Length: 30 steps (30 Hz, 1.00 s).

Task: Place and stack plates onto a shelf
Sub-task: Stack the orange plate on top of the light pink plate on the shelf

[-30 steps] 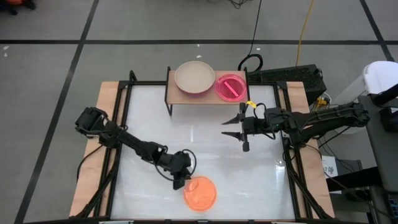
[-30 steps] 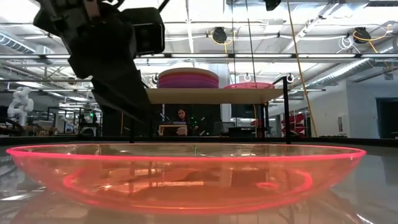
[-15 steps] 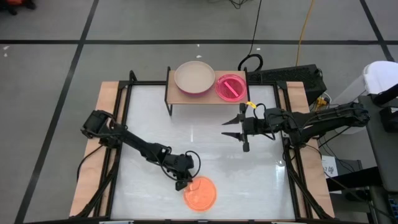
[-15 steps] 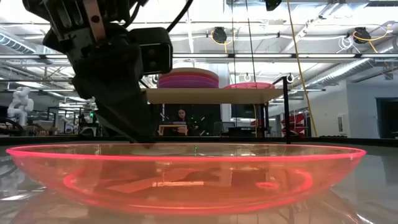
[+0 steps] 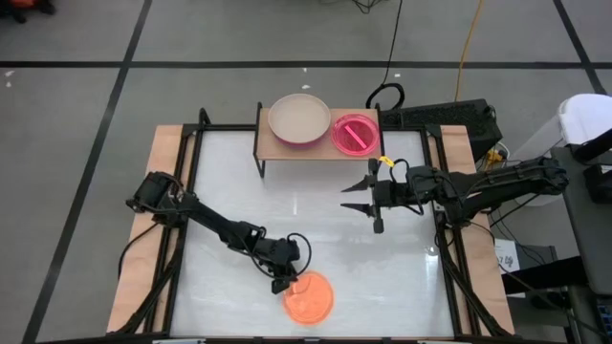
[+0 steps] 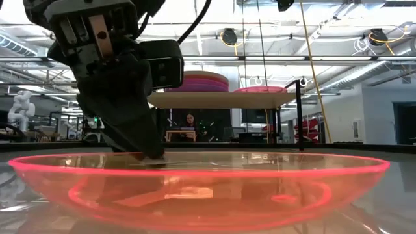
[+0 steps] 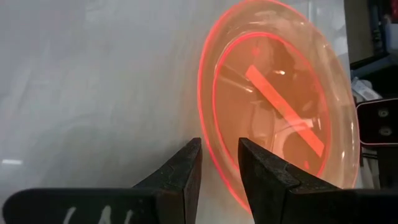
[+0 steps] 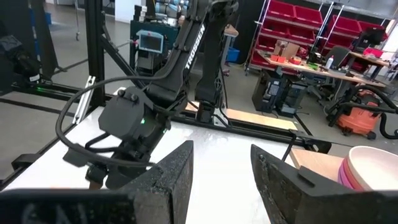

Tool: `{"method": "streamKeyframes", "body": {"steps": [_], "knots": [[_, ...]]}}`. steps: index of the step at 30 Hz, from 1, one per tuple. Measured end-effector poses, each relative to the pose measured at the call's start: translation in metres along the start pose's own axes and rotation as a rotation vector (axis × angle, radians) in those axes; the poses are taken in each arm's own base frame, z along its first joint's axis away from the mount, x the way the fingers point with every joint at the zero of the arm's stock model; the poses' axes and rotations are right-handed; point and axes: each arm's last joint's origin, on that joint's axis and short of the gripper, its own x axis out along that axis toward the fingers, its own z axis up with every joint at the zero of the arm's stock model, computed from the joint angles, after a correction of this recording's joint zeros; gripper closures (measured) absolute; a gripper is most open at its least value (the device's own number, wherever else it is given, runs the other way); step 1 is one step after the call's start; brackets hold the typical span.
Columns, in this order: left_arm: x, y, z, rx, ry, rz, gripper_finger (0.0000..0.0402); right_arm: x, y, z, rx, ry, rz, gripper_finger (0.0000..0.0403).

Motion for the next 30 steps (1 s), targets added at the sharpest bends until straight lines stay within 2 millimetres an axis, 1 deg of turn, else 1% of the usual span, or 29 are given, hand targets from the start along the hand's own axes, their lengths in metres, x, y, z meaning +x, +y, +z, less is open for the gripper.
{"method": "streamKeyframes", "body": {"steps": [2,4,6,10,11,14,16,18,21,26,30], "knots": [[0.002,0.001,0.001,0.000,-0.008,-0.007,0.0289,0.000,0.000,-0.003,0.000,0.006,0.001,0.0261],[0.002,0.002,0.002,-0.002,-0.013,-0.009,0.0299,0.000,0.001,-0.006,-0.001,0.016,0.003,0.0261],[0.002,0.004,0.003,0.000,-0.013,-0.006,0.0321,0.000,0.002,-0.009,-0.002,0.027,0.002,0.0261],[0.001,0.009,0.006,0.008,-0.004,-0.009,0.0385,0.000,0.002,-0.012,-0.002,0.021,-0.001,0.0261],[0.000,0.010,0.007,0.009,0.001,-0.020,0.0392,0.000,0.002,-0.012,-0.001,0.013,0.000,0.0261],[-0.008,0.014,0.015,0.002,-0.019,-0.025,0.0395,-0.005,0.003,-0.006,0.000,-0.023,0.005,0.0261],[-0.019,0.015,0.026,0.020,-0.061,-0.028,0.0395,-0.011,0.003,-0.001,0.002,-0.049,0.009,0.0261],[-0.035,0.016,0.040,0.058,-0.127,-0.038,0.0396,-0.018,0.004,0.004,0.001,-0.080,0.014,0.0261],[-0.067,0.021,0.064,0.113,-0.248,-0.036,0.0396,-0.033,0.005,0.015,-0.031,-0.154,0.019,0.0261],[-0.142,0.038,0.108,0.228,-0.525,0.052,0.0397,-0.065,0.001,0.038,-0.059,-0.347,0.001,0.0261],[-0.202,0.053,0.148,0.289,-0.711,0.156,0.0398,-0.079,-0.001,0.045,-0.089,-0.418,-0.017,0.0261]]}}
